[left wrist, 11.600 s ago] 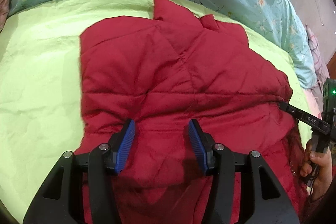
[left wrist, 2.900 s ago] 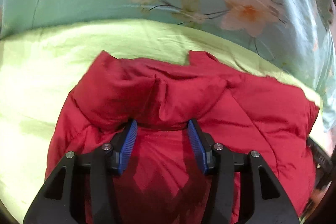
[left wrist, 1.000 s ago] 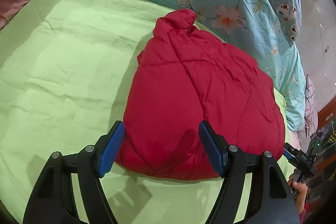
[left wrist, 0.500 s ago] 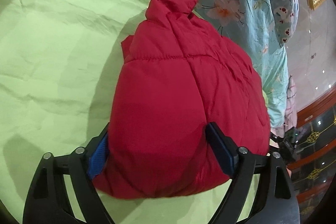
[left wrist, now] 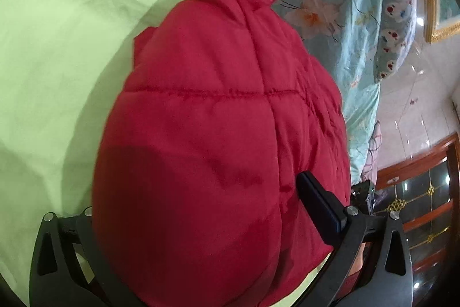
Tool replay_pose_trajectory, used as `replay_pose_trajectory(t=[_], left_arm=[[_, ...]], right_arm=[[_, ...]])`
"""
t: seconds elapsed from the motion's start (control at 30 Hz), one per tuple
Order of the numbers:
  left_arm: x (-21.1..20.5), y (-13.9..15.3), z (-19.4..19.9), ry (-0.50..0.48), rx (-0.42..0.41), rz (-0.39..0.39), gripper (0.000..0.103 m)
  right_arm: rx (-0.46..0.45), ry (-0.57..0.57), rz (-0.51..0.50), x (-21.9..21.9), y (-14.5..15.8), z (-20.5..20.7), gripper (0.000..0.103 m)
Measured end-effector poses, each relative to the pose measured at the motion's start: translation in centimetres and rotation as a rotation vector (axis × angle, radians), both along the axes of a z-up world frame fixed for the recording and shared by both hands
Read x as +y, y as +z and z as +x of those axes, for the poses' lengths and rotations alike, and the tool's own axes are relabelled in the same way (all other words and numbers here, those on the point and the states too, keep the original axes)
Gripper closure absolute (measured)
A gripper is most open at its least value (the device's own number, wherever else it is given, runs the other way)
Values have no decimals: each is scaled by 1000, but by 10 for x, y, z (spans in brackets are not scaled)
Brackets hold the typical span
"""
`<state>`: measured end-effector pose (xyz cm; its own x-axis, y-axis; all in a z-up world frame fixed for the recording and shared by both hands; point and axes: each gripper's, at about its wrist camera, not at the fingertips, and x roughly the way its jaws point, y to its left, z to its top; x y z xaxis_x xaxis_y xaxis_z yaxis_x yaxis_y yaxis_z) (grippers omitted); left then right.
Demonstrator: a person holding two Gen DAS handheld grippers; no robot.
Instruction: Fold large clothes
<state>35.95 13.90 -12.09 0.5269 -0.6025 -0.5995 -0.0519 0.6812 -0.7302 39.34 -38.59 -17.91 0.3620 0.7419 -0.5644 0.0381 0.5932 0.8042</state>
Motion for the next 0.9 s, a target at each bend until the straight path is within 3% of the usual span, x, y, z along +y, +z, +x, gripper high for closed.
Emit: replay_pose_trajectory(t=[0.07,0.1,0.13,0.2,0.27,0.3,0.43,0.63,0.9], left_arm=[[0,0,0,-1,-11,3,3],[0,2,-1,-3,-23,4,11],[0,5,-3,-6,-36,9,16],[-2,12,-5,-9,-57,25,36],[-3,25,-12,-18,-89,49,46],[-4,29,-15,-21,-101,58,51],[-6,53,-31,-25,-148,82,57],[-4,88,-76,-41,-222,118,58],[7,96,-158,-32,-240,108,58]], right_arm=[[1,30,22,8,0,3,12],[6,35,25,11,0,4,13],[6,37,18,14,0,5,19],[-11,41,12,17,3,4,33],[-22,40,33,16,9,0,50],[-29,39,35,15,13,-3,53],[-52,34,27,16,31,-13,62],[-105,59,17,23,63,-38,65],[-173,103,21,29,105,-107,66]])
